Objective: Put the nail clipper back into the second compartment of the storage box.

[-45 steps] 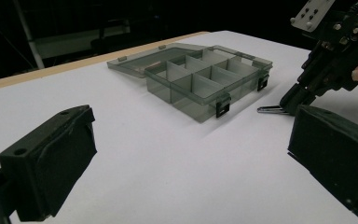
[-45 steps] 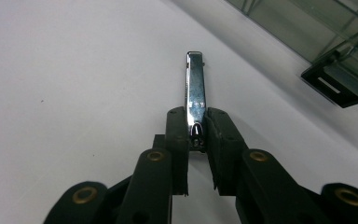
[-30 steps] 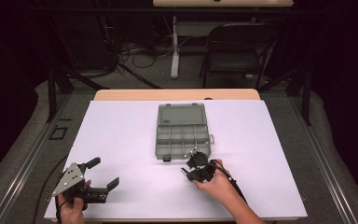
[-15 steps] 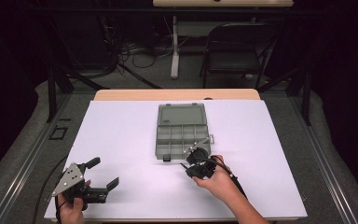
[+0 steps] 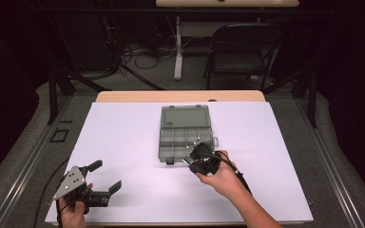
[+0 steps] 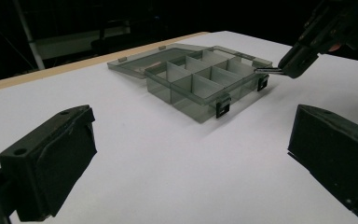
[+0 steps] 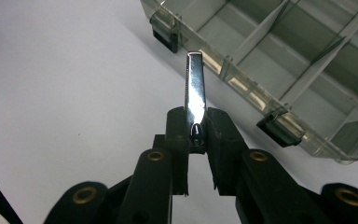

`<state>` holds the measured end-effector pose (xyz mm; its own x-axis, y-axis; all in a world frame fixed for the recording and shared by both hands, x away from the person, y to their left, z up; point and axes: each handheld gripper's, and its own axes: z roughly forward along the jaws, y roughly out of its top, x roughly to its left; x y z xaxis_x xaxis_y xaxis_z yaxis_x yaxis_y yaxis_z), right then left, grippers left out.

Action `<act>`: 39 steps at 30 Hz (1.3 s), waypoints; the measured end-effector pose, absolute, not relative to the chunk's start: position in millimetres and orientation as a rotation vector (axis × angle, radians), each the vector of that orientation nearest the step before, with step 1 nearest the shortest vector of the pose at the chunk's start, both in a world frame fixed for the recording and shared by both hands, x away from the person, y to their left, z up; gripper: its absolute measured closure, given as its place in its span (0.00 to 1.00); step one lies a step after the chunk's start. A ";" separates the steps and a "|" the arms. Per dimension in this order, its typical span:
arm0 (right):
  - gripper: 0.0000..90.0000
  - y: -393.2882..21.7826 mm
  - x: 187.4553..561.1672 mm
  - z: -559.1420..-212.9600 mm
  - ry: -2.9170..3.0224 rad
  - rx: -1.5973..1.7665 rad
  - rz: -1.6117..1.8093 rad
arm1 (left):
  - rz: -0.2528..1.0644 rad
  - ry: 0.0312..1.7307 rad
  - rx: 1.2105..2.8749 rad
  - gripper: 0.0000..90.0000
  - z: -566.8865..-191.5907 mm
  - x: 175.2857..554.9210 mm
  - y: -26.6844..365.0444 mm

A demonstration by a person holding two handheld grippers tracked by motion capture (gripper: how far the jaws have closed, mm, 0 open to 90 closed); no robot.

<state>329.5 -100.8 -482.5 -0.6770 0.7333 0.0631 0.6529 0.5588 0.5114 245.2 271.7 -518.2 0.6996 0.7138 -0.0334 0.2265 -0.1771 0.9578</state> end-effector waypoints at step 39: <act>0.88 -69.8 392.3 -434.2 2.569 1.175 0.742 | 0.513 0.751 1.734 0.01 -518.4 245.9 272.1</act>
<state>392.3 -69.8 -434.2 -0.6560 0.7547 0.0093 0.6435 0.5528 0.5294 245.9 272.1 -518.4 0.7028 0.7105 -0.0357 0.2251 -0.1746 0.9586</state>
